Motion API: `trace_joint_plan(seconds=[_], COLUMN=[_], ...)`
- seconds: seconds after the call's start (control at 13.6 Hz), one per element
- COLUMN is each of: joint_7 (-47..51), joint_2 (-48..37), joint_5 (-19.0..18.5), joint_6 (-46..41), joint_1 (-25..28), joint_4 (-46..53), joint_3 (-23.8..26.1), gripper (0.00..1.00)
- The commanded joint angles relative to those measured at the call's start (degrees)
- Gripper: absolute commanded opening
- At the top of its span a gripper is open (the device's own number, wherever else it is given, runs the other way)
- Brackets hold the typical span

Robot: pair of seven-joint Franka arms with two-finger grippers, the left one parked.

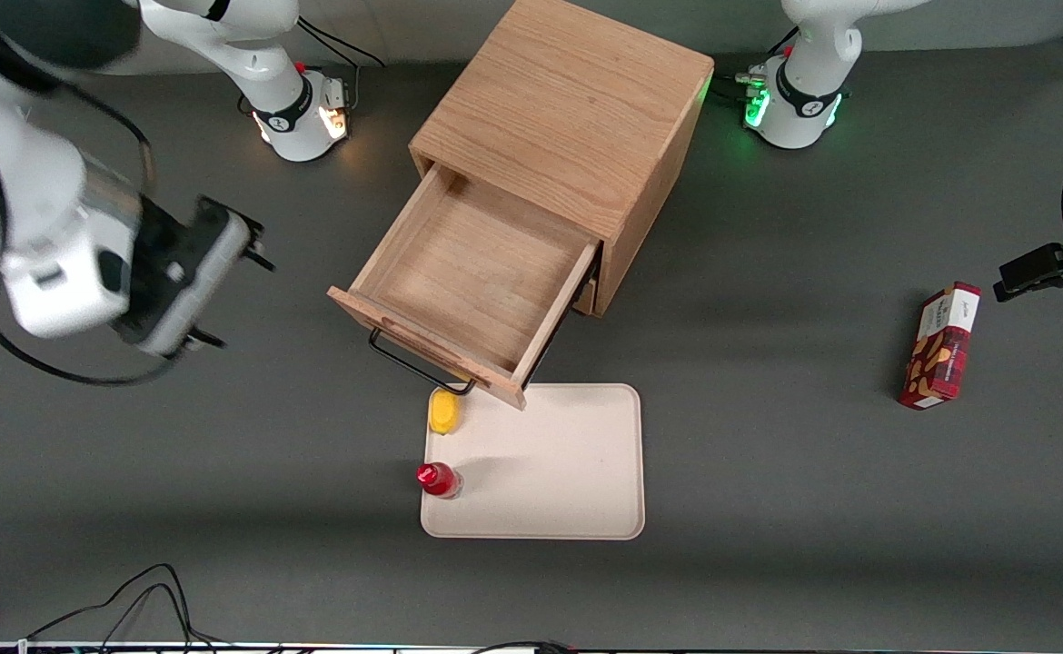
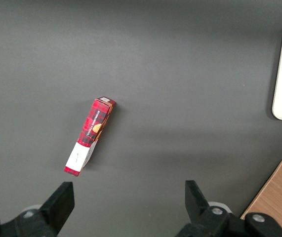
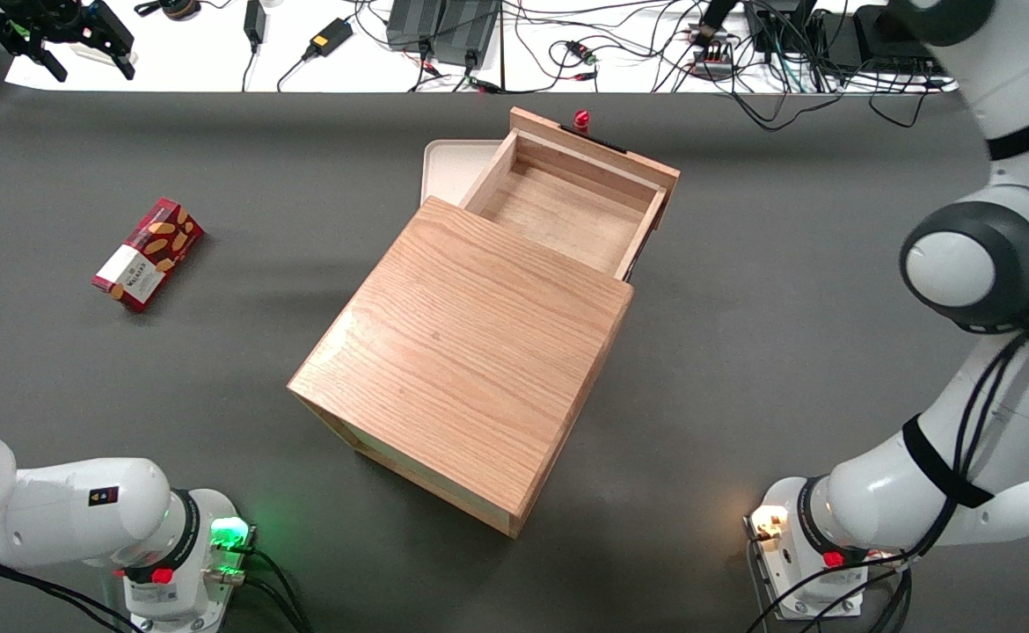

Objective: Open upper drawer

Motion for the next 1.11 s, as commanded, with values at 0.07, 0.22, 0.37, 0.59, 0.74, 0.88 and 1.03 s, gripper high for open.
trace_joint_plan(seconds=[0.07,0.22,0.37,0.59,0.74,0.88,1.03], joint_7=[15.1,25.8,27.6,27.8,27.9,28.3,32.5], joint_2=[-10.5,-16.2,-23.3,-39.9,-47.8,-46.4,-42.4], joint_5=[-2.0,-0.1,2.5,7.6,7.3,6.5,4.1], joint_6=[-9.9,-14.5,-12.5,1.5,9.5,10.1,9.3], joint_1=[-0.6,-0.7,-1.0,-1.0,-1.1,-1.1,-1.0], joint_4=[-5.6,-10.6,-22.1,-48.6,-61.2,-61.2,-57.2], joint_3=[-3.5,-6.4,-11.1,-18.2,-18.9,-19.7,-19.6], gripper=[1.00,1.00,1.00,1.00,1.00,1.00,1.00])
